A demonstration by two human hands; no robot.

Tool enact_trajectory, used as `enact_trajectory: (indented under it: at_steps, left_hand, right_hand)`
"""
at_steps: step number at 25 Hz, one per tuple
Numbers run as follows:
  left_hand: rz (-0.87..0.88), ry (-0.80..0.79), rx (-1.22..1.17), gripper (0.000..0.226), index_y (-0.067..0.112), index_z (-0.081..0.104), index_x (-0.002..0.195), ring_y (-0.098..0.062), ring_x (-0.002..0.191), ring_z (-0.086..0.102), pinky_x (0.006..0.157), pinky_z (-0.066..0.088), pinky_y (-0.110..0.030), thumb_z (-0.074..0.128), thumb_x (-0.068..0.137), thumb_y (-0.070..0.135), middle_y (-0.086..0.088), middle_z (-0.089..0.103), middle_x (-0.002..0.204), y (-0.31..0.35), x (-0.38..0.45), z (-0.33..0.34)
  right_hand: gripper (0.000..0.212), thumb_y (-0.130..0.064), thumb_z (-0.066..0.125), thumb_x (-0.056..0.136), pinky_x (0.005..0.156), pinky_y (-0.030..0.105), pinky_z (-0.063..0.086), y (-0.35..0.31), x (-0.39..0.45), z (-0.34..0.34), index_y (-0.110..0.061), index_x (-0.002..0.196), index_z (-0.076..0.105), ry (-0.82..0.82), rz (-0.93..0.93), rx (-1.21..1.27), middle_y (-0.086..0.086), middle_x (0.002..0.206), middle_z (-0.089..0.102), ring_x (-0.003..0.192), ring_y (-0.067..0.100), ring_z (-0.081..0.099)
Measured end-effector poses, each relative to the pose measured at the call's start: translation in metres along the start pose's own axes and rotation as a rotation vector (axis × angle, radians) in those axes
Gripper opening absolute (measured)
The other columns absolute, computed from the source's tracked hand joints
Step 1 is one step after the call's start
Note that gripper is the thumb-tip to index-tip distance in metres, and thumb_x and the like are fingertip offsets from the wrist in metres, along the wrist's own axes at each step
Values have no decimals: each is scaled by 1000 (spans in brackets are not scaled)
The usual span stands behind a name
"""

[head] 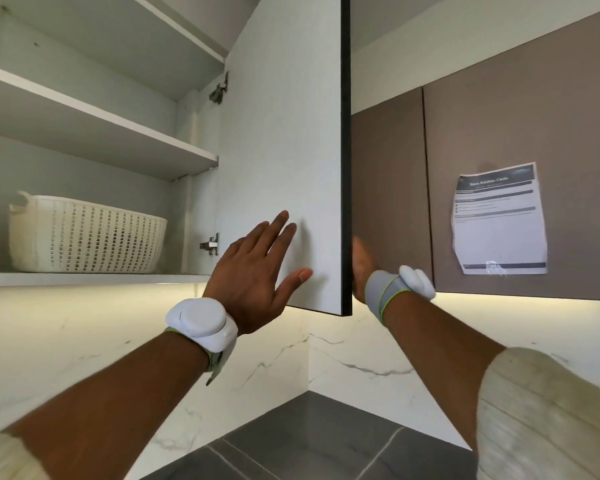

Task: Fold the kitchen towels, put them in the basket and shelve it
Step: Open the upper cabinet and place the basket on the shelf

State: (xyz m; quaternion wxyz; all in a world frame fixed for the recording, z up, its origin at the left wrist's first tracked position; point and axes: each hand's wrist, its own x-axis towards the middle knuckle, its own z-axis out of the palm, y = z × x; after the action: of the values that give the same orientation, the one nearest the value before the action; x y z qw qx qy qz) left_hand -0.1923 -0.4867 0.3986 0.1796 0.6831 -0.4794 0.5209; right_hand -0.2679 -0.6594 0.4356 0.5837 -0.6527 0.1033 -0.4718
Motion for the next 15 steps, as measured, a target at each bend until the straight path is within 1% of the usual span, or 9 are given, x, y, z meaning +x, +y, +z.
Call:
enact_trajectory:
  at_steps: [1,2,5,7,8,9,11,13,15]
  left_hand:
    - [-25,34,-50,79,25,17,153,-20,147,15,115,23,-43,13,90,71,7,9,162,-2,0,-5]
    - [-49,65,-112,81,28,17,153,-18,147,14,116,22,-44,14,87,76,9,12,161,-10,-5,-13]
    - [-141,104,-328,90,32,15,153,-16,147,8,119,14,-43,18,79,83,10,14,161,-35,-22,-35]
    - [-204,127,-392,93,28,15,153,-14,145,12,120,15,-41,22,79,84,8,17,160,-54,-34,-52]
    - [-240,148,-376,91,26,16,153,-14,144,16,119,18,-40,27,81,81,7,20,159,-69,-46,-68]
    - [-246,169,-341,88,23,16,153,-14,142,21,117,21,-38,33,84,75,6,24,158,-82,-56,-82]
    - [-195,161,-106,83,14,13,154,-20,139,29,115,26,-35,40,89,59,-2,26,157,-116,-77,-112]
    - [-192,78,225,80,9,2,153,-30,140,29,114,28,-41,38,93,48,-13,15,160,-150,-98,-133]
    - [-264,-8,466,74,9,1,153,-37,145,17,115,25,-49,37,95,37,-20,2,160,-181,-118,-143]
  right_hand:
    - [34,-39,55,74,63,31,44,0,-3,12,-7,82,62,-62,0,-3,24,92,67,74,34,62]
    - [36,-40,54,78,66,31,45,0,-10,32,-5,83,63,-131,-33,-16,21,91,68,77,35,64]
    - [28,-24,42,101,68,31,46,7,-25,85,-22,77,55,-274,-174,-38,-3,75,59,69,10,56]
    - [30,-43,39,101,88,35,44,8,-37,124,-23,95,60,-304,-344,-90,-1,94,62,89,10,59]
    - [49,-61,37,95,100,38,42,10,-43,155,-23,114,60,-332,-414,-103,3,112,63,106,17,59]
    - [67,-73,35,88,108,40,36,12,-48,177,-25,131,53,-347,-449,-127,6,129,57,121,21,53]
    - [80,-76,33,85,116,36,22,15,-63,217,-28,149,31,-384,-490,-155,6,148,39,139,21,33]
    - [89,-76,32,81,117,33,12,19,-72,245,-28,154,14,-431,-581,-248,5,157,24,146,21,18]
    - [94,-73,40,82,119,33,4,29,-75,272,-25,155,4,-481,-742,-474,7,161,10,148,22,6]
